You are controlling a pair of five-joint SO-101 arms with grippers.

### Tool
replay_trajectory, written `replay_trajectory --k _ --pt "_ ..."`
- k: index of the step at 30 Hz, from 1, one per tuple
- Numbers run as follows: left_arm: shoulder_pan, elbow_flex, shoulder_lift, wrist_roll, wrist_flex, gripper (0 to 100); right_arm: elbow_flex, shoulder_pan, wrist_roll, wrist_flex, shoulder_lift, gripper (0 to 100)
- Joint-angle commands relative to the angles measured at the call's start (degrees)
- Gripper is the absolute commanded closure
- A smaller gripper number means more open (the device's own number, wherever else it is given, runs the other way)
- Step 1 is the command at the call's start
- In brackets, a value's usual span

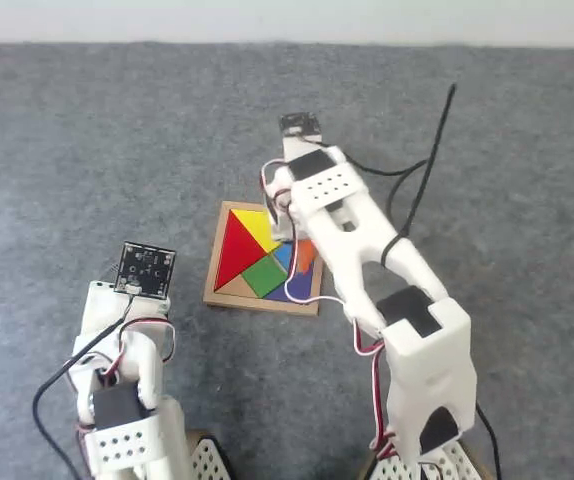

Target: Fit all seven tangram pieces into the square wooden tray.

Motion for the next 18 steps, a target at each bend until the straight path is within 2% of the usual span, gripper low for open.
replay_trajectory --k 1,10,12,16,18 --pt "-0.44 -0.75 -0.79 -0.53 -1.49 95 -5.10 2.07 0.62 2.86 -1.63 76.8" --pt "-0.53 -0.75 -0.79 -0.53 -1.58 95 -5.71 4.18 0.70 4.26 -3.91 76.9" --pt "-0.53 -0.75 -0.79 -0.53 -1.58 95 -5.54 4.53 0.70 4.26 -5.93 80.9" --pt "-0.53 -0.75 -0.79 -0.53 -1.58 95 -5.36 6.11 0.70 3.74 -6.99 99.8" --pt "-0.53 -0.75 -0.79 -0.53 -1.58 95 -5.36 7.08 0.70 3.74 -5.67 96.2"
